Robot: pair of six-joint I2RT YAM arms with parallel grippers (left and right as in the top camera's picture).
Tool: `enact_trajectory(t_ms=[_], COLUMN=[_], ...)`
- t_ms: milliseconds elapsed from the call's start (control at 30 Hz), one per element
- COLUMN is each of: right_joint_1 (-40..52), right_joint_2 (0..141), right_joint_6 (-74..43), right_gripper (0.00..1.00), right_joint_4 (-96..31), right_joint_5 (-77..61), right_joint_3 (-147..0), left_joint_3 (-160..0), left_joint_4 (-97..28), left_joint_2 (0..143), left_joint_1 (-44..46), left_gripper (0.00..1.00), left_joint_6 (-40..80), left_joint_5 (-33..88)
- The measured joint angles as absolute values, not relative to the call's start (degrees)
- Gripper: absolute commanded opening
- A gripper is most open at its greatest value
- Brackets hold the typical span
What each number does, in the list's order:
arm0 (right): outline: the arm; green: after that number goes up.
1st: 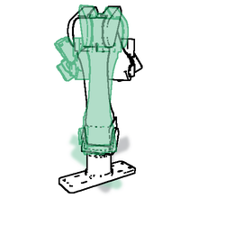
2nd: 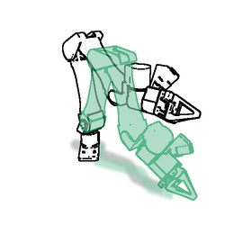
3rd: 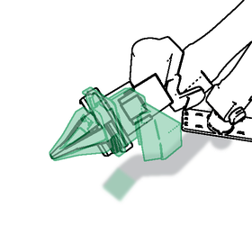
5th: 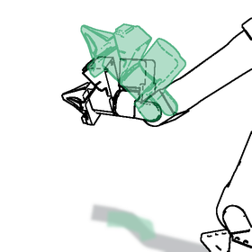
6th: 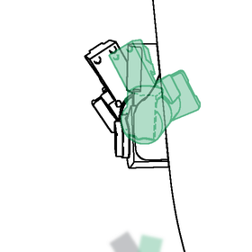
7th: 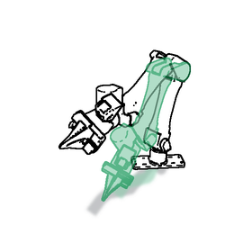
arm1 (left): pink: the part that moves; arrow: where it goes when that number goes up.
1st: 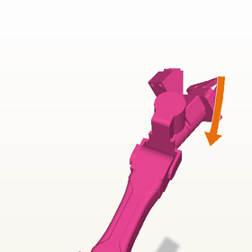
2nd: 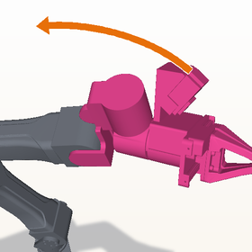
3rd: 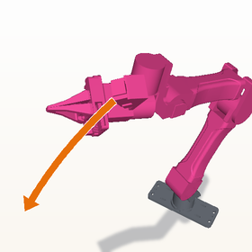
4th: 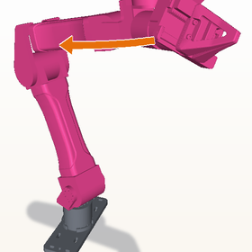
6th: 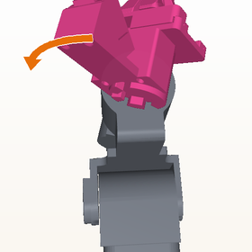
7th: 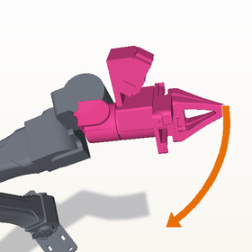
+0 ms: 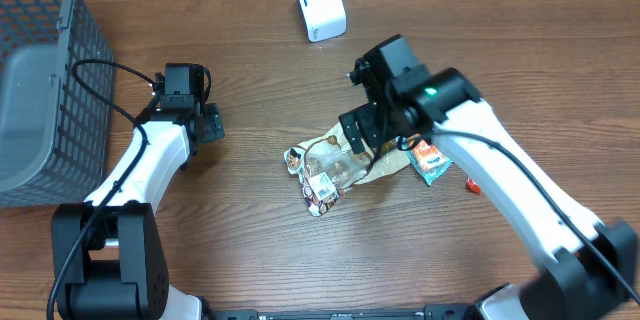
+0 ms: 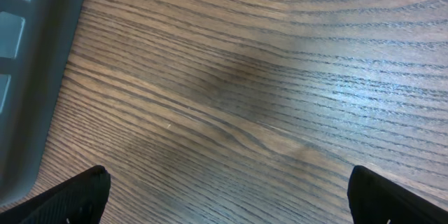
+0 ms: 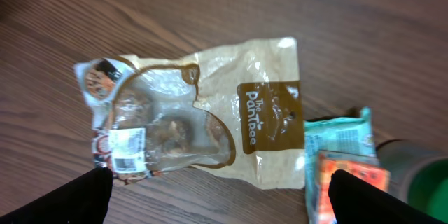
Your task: Scan the item barcode
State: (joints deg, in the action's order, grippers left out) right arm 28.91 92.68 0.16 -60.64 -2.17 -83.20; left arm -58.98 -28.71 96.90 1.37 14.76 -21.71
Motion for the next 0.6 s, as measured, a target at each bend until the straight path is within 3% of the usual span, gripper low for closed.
enact_trajectory(t_ms=[600], right_joint_1=[24.29], right_joint_2=[52.49], right_joint_6=[0.16], right_gripper=[1.00], right_joint_4=[-60.58], right_joint_5=[-2.33], right_joint_3=[-83.18], left_joint_3=[-58.98], left_joint_4=[-28.71], left_joint_2=[96.90], left_joint_1=[1.37], left_gripper=[0.99], left_joint_6=[14.76], left_joint_5=[-21.71])
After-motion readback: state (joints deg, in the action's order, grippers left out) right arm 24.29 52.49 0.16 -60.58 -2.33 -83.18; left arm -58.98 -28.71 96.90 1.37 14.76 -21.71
